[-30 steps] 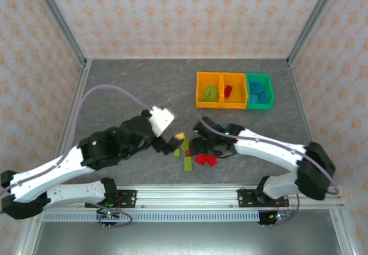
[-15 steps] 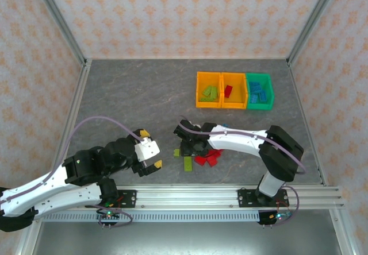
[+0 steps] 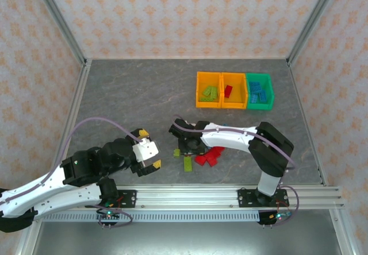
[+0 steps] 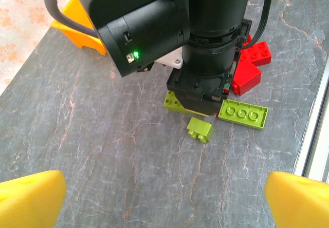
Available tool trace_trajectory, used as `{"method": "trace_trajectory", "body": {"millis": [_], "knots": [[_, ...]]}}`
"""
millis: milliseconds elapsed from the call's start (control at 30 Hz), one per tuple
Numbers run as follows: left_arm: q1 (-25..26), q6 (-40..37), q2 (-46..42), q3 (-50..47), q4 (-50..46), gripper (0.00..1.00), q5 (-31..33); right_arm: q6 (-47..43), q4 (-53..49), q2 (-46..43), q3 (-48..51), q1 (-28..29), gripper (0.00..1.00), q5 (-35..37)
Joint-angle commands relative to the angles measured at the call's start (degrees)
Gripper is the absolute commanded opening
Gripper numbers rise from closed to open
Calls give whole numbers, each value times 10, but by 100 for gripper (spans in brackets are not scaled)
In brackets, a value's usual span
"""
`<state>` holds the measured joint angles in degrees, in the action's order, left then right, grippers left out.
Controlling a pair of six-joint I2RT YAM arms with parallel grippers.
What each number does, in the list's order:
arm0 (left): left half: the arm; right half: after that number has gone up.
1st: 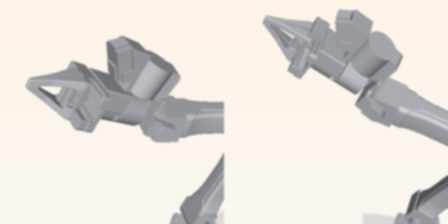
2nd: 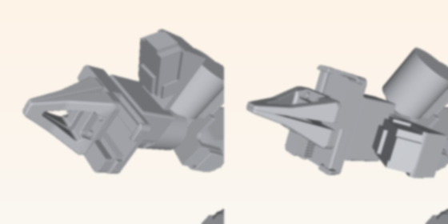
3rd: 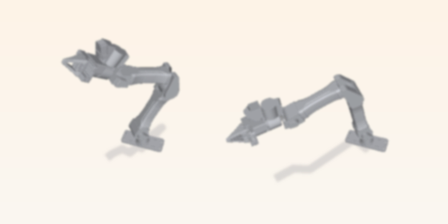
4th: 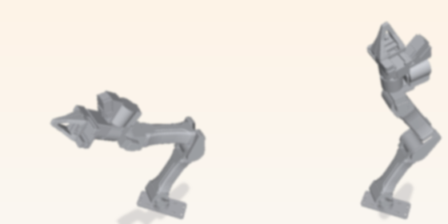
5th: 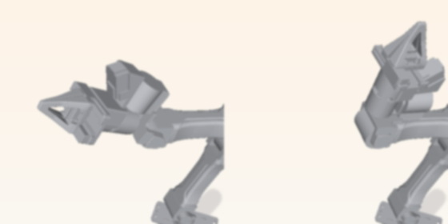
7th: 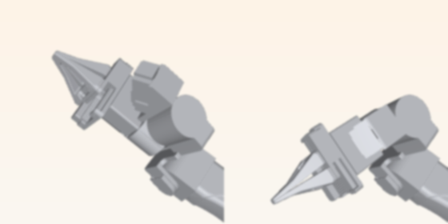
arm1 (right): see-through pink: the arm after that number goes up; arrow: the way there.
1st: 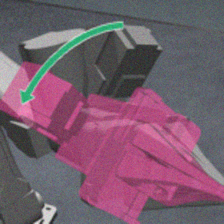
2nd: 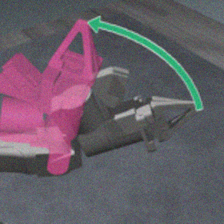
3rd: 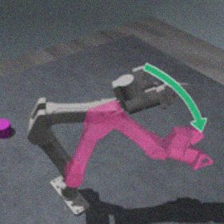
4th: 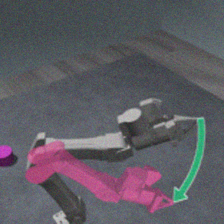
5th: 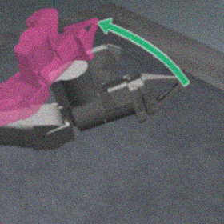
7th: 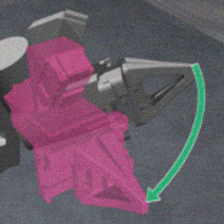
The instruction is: Sort the legos into containers by color
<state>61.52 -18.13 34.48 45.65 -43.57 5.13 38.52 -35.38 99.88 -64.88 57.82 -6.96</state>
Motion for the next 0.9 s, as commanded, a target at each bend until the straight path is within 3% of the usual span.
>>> {"method": "trace_trajectory", "body": {"millis": [0, 167, 267, 333, 500, 633, 767, 867], "knots": [[1, -6, -8, 0, -11, 100, 16, -2, -14, -81, 8, 2, 28, 66], [2, -4, -22, -3, -5, 100, 24, -30, -24, -178, 12, -54, 28, 149], [1, -4, -29, -5, -1, 100, 25, -73, -2, -214, 11, -147, 27, 177], [1, -3, -30, -5, -1, 100, 25, -102, 22, -208, -5, -231, 27, 155], [0, 2, -29, -8, 0, 100, 27, -140, 51, -76, -106, -388, 26, 105], [-2, 0, -28, -7, 2, 100, 33, -155, 29, 50, -203, -448, 28, 87], [-2, 8, -32, -6, 9, 100, 28, -172, -24, 116, -292, -471, 47, 55], [-2, 11, -34, -7, 9, 100, 29, -179, -44, 87, -294, -471, 58, 55]]}}
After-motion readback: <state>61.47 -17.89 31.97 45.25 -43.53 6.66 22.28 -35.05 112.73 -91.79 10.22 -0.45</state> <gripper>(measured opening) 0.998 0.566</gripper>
